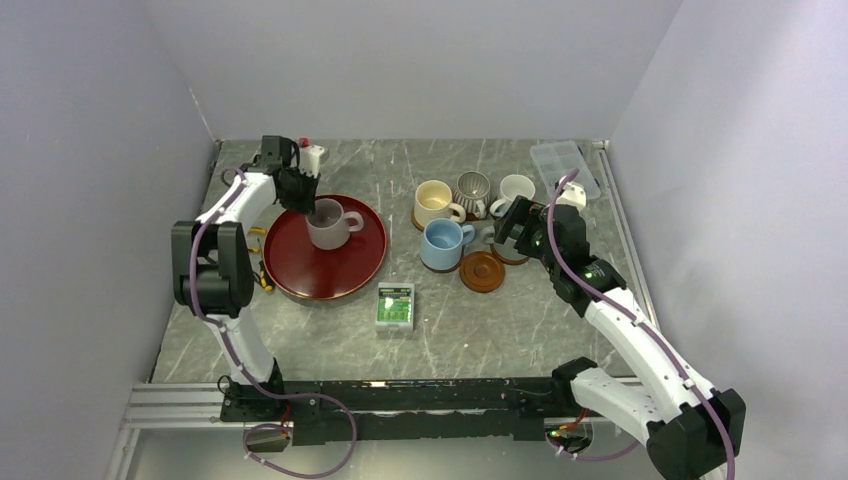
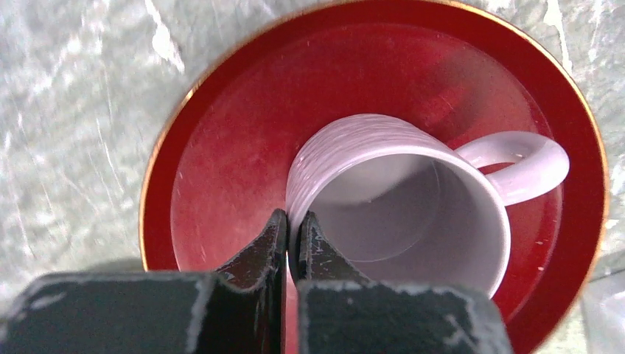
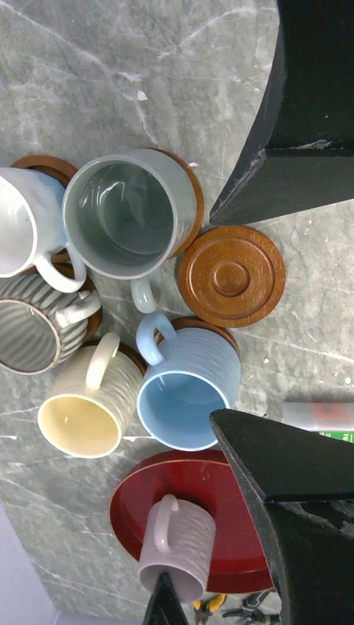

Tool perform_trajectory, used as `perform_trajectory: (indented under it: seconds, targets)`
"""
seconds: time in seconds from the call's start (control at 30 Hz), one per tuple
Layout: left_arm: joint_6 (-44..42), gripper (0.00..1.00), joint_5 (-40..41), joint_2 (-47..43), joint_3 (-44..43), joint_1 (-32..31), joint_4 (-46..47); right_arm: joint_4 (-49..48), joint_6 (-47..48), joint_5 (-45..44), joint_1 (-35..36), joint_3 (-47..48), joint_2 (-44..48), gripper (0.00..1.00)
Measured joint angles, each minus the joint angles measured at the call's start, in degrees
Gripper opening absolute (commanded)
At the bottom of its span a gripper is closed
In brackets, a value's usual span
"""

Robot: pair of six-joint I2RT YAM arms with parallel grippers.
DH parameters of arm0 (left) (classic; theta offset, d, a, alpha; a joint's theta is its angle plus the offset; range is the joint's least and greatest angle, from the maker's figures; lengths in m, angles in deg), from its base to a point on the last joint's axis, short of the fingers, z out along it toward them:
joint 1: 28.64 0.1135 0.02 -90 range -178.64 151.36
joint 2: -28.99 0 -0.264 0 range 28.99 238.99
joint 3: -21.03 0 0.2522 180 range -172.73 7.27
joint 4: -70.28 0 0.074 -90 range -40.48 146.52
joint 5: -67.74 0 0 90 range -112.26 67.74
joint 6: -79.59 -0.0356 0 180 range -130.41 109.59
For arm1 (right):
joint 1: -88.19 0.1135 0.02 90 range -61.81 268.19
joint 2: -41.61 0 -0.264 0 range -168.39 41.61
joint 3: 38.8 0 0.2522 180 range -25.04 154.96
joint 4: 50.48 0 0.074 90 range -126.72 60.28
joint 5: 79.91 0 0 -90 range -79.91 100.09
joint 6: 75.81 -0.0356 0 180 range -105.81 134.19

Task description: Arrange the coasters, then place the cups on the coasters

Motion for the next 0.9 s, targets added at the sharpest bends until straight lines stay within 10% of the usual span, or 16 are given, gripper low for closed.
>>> perform_trajectory:
  seconds: [0.63,0.9]
  targets:
    - [37.7,0.04,21.2,-14.7,15.6,-6.4,-4.2,0.4,-1.8,1.3,0.0,-1.3,-0.2,1.00]
    - [41.7,0.49,19.5,-16.0,16.6,-7.0,-5.7,0.4,-1.9,1.6,0.0,-1.3,-1.4,1.00]
